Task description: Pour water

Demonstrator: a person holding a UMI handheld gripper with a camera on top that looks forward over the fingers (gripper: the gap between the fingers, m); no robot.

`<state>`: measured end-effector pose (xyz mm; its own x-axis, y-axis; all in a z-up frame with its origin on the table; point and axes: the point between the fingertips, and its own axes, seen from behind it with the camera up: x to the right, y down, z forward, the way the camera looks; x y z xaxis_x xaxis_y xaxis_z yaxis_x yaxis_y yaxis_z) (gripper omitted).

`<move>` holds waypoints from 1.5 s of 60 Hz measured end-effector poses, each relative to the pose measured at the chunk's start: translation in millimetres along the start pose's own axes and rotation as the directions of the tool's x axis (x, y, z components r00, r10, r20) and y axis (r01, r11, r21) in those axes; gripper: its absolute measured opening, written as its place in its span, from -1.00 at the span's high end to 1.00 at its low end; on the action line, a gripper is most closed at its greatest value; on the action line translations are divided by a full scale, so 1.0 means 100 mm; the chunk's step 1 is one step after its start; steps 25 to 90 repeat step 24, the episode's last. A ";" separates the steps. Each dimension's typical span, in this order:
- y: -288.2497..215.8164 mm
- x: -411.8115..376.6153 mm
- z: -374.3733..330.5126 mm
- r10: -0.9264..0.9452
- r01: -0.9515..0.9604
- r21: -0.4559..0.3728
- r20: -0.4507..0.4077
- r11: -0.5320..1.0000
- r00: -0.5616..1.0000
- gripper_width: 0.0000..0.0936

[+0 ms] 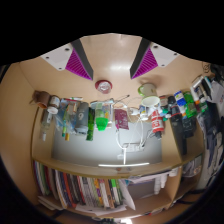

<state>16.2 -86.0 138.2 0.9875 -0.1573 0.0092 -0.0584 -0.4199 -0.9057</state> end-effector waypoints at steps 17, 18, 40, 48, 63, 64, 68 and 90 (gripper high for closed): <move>-0.03 -0.53 -1.80 -0.025 0.024 0.016 0.024 1.000 0.999 -0.78; -0.05 -0.51 -1.87 -0.026 0.025 0.014 0.033 1.000 0.999 -0.78; -0.05 -0.58 -2.28 -0.018 0.017 0.017 0.045 1.000 0.999 -0.78; -0.05 -0.58 -2.28 -0.018 0.017 0.017 0.045 1.000 0.999 -0.78; -0.05 -0.58 -2.28 -0.018 0.017 0.017 0.045 1.000 0.999 -0.78; -0.05 -0.58 -2.28 -0.018 0.017 0.017 0.045 1.000 0.999 -0.78; -0.05 -0.58 -2.28 -0.018 0.017 0.017 0.045 1.000 0.999 -0.78; -0.05 -0.58 -2.28 -0.018 0.017 0.017 0.045 1.000 0.999 -0.78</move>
